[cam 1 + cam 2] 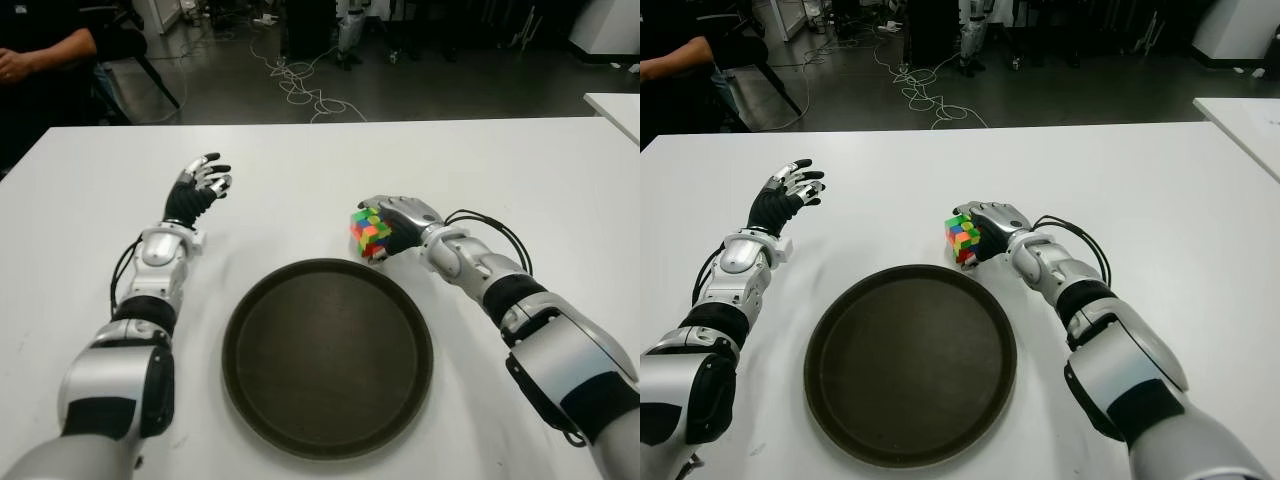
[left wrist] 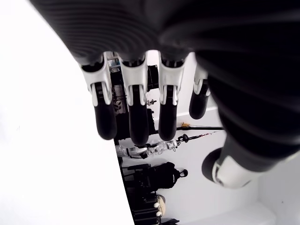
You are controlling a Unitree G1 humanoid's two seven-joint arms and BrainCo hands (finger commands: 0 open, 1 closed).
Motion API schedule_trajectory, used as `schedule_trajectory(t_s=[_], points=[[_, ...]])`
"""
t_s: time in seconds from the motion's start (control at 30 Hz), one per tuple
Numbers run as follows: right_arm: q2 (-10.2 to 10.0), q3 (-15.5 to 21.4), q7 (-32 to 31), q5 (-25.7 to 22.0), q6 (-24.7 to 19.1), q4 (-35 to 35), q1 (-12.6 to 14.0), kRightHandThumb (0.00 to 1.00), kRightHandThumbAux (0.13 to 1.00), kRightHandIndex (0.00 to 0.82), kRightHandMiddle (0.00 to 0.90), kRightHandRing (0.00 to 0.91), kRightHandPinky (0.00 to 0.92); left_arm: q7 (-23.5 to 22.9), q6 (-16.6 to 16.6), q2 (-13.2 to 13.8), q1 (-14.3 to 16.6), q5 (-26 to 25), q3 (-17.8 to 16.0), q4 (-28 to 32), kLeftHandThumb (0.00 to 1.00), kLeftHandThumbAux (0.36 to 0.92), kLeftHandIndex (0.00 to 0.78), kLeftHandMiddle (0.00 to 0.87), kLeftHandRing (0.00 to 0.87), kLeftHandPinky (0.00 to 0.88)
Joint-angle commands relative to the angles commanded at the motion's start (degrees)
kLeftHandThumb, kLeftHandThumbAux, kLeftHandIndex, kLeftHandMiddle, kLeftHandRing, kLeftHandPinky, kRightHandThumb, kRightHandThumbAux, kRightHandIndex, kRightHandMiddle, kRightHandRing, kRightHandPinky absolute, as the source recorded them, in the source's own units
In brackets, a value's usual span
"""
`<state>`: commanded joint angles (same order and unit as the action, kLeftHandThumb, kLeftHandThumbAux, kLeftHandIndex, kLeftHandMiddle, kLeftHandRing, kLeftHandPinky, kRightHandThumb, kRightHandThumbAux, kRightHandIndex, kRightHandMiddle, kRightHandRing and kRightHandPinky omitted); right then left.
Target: Pick up the Rubik's Cube and put it in the plate
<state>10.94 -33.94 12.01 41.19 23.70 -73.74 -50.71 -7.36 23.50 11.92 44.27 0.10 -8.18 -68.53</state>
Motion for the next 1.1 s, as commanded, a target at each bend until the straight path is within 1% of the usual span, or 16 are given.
schedule_trajectory(t_s=[0.07,0.17,0.27,0.33,0.53,0.63,0.73,0.87,1.0,1.1], points=[[0.16,-0.39,0.32,0.33,0.20,-0.01,-0.04,0.089,0.823,0.166,0.222,0.244,0.275,0.08,-0.06,-0.01,0.00,0.01,0.01,0.02,0.162,0.669,0.174,0.256,0.246,0.258],[0.41,-0.90,1.66,0.84,0.59,0.09,0.05,0.246,0.799,0.163,0.218,0.240,0.285,0.21,-0.42,-0.11,-0.01,-0.11,-0.07,0.16,0.160,0.665,0.172,0.253,0.245,0.261],[0.41,-0.96,2.72,0.93,0.71,0.08,0.14,0.310,0.786,0.170,0.225,0.249,0.305,0.29,-0.67,-0.10,0.01,-0.09,-0.04,0.20,0.162,0.666,0.171,0.253,0.246,0.263],[0.38,-0.94,3.24,0.84,0.76,0.06,0.18,0.334,0.781,0.173,0.229,0.254,0.313,0.33,-0.79,-0.08,0.05,-0.04,0.01,0.19,0.164,0.667,0.170,0.252,0.245,0.263],[0.36,-0.48,4.77,0.24,1.21,0.10,0.51,0.379,0.775,0.194,0.263,0.288,0.343,0.50,-0.93,-0.15,0.07,-0.06,0.02,0.26,0.165,0.678,0.179,0.253,0.244,0.257],[0.35,-0.39,5.14,0.18,1.37,0.03,0.55,0.383,0.779,0.201,0.272,0.293,0.346,0.47,-0.93,-0.16,0.06,-0.13,-0.03,0.24,0.167,0.676,0.180,0.253,0.245,0.260],[0.36,-0.29,5.40,0.09,1.58,0.02,0.59,0.382,0.793,0.206,0.277,0.297,0.346,0.39,-0.94,-0.15,0.05,-0.19,-0.07,0.23,0.165,0.669,0.176,0.250,0.242,0.254],[0.37,-0.17,5.35,-0.03,1.70,-0.02,0.55,0.374,0.824,0.212,0.277,0.295,0.340,0.29,-0.81,-0.18,0.01,-0.31,-0.16,0.23,0.163,0.672,0.168,0.246,0.243,0.262],[0.36,-0.05,5.18,-0.11,1.71,0.00,0.52,0.374,0.836,0.213,0.274,0.289,0.332,0.13,-0.68,-0.22,-0.06,-0.42,-0.23,0.30,0.169,0.666,0.167,0.249,0.246,0.266],[0.35,0.18,4.99,-0.31,1.79,0.06,0.52,0.394,0.848,0.214,0.275,0.291,0.338,-0.03,-0.64,-0.26,-0.04,-0.55,-0.31,0.36,0.173,0.661,0.170,0.252,0.248,0.264]])
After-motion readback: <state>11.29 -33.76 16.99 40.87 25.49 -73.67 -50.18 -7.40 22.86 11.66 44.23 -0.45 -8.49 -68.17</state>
